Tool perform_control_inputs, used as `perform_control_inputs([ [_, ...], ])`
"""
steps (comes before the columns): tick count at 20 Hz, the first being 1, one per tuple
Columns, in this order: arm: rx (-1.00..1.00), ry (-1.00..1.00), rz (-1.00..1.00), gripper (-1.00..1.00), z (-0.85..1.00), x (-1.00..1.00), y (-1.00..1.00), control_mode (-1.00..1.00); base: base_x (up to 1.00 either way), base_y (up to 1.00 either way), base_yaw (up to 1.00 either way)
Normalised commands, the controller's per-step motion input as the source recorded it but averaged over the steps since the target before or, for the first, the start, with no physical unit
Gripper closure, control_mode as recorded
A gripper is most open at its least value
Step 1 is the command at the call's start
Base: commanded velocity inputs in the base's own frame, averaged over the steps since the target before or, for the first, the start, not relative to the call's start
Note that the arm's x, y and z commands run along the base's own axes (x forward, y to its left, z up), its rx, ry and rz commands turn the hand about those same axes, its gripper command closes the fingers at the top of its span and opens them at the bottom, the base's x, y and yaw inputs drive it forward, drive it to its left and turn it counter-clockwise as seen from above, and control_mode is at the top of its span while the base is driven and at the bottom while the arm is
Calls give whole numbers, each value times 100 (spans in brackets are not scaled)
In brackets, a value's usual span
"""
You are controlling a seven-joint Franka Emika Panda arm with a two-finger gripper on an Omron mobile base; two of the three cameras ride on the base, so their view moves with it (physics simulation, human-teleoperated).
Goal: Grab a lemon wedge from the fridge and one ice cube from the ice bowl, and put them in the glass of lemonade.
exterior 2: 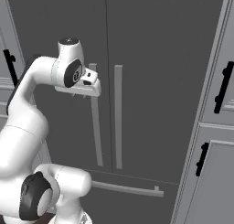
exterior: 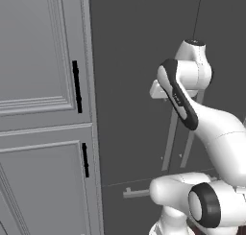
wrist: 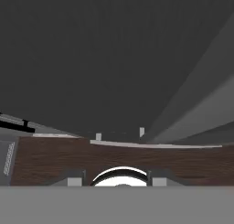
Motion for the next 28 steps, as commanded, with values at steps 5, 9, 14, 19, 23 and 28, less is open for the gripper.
perform_control_inputs([
  [5,2,-3,-2,-100,-1,-53,-24,-100,0,0,0],
  [9,5,0,-2,-100,0,-73,-42,-100,0,0,0],
  [14,1,1,0,-100,-8,-45,-15,-100,0,0,0],
  [19,0,3,-1,-100,-14,-23,-1,100,-27,0,-1],
  [23,0,0,0,-100,0,0,0,100,-80,0,-5],
  [28,0,0,0,-100,0,0,0,100,-84,-9,-23],
])
